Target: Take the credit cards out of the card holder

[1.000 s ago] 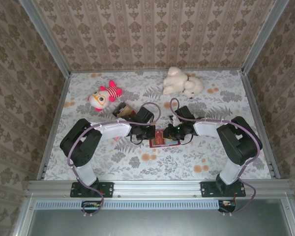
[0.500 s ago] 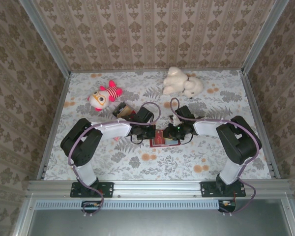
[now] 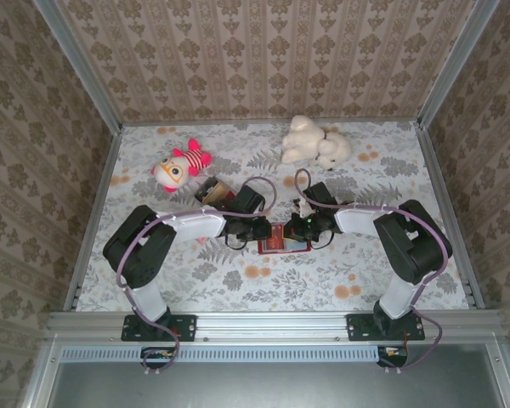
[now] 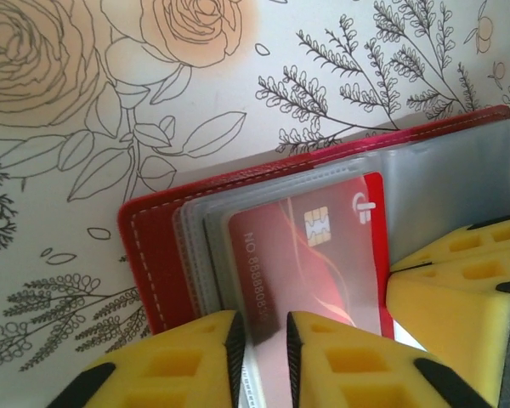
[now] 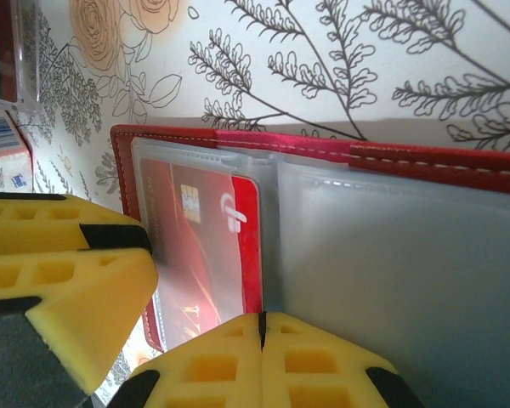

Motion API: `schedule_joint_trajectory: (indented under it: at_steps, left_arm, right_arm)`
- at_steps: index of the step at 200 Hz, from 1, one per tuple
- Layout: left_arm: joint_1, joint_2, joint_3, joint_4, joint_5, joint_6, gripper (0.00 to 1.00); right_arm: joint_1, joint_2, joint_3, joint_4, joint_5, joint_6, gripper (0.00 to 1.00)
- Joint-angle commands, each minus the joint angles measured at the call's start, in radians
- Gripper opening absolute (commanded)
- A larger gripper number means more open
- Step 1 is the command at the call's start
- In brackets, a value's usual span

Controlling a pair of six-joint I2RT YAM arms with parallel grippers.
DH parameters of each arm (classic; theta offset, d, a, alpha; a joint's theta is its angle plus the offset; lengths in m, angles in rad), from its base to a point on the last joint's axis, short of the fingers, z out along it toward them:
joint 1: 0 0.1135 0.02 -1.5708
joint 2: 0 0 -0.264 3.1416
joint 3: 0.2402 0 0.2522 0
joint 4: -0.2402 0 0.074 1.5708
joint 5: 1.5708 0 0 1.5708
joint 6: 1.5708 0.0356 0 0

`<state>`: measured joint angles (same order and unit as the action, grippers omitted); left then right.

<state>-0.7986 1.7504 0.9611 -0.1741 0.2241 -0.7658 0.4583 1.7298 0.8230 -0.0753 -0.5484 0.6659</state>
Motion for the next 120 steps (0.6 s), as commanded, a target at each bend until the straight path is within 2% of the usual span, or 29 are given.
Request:
schedule_joint_trajectory:
  at_steps: [1, 41, 66, 120]
  left_arm:
    - [0.001, -0.030, -0.019, -0.074, -0.033, 0.019, 0.28]
    - [0.011, -0.059, -0.025, -0.033, 0.018, 0.036, 0.33]
    - [0.015, -0.093, -0.011, -0.044, 0.025, 0.060, 0.32]
    - [0.002, -0.043, 0.009, 0.006, 0.085, 0.050, 0.12]
  right_arm:
    - [-0.008, -0.058, -0.023, -0.007, -0.003, 0.015, 0.00]
    - [-0.013, -0.091, -0.033, -0.052, 0.029, 0.008, 0.00]
    - [-0.019, -0.096, -0.035, -0.083, 0.064, 0.001, 0.00]
    - [-0.021, -0.063, -0.028, -0.083, 0.077, -0.005, 0.00]
